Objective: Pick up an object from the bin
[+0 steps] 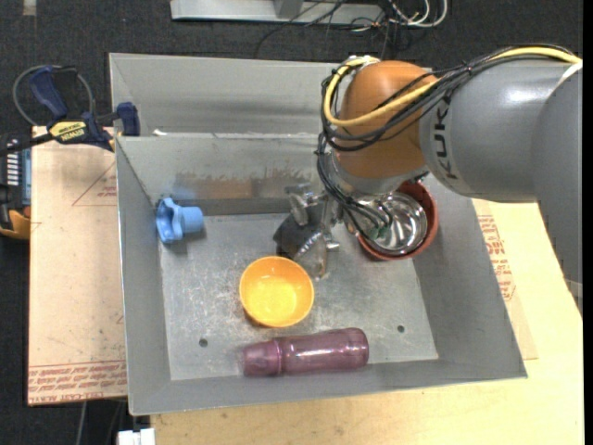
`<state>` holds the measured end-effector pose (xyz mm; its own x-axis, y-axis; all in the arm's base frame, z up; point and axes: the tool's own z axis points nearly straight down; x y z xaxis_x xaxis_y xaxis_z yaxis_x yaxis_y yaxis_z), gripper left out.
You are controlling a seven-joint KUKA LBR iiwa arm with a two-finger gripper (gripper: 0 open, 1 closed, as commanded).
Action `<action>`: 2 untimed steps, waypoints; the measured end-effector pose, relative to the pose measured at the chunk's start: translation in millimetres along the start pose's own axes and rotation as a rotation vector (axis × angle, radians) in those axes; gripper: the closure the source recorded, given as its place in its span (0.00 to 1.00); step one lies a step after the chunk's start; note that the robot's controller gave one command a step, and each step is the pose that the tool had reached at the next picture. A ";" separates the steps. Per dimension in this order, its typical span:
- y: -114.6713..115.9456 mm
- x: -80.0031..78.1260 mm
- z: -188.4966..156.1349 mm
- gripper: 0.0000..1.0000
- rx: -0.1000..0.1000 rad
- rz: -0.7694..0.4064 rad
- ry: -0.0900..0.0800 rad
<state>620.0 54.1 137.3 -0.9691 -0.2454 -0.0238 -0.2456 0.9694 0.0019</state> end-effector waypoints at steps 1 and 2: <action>0.5 3.6 -5.9 0.00 0.002 -0.030 0.003; 0.8 -5.5 7.8 0.00 0.002 -0.177 -0.020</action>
Offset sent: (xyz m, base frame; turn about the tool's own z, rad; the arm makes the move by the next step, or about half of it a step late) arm 0.0248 0.0022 -0.0673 -0.3193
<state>625.4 56.3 129.6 -0.9099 -0.4125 -0.0436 -0.4126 0.9109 -0.0063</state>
